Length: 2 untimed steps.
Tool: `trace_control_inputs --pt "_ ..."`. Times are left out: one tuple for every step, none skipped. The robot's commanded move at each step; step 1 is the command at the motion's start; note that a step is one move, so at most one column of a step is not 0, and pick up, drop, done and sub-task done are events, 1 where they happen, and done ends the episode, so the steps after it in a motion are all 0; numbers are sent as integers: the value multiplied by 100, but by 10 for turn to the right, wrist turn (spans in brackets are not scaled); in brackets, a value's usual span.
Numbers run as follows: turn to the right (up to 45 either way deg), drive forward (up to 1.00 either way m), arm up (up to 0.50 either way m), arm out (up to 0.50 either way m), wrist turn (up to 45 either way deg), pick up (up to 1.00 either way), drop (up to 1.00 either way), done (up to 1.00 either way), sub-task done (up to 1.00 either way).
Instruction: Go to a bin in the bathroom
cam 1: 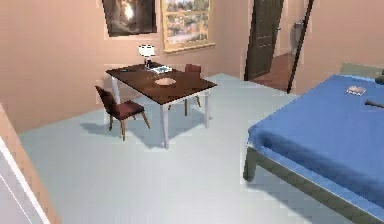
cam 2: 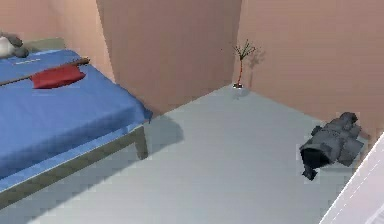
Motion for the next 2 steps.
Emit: trace_control_inputs --pt "0 100 0 0 0 0 0 0 0" --pt "0 80 0 0 0 0 0 0 0"
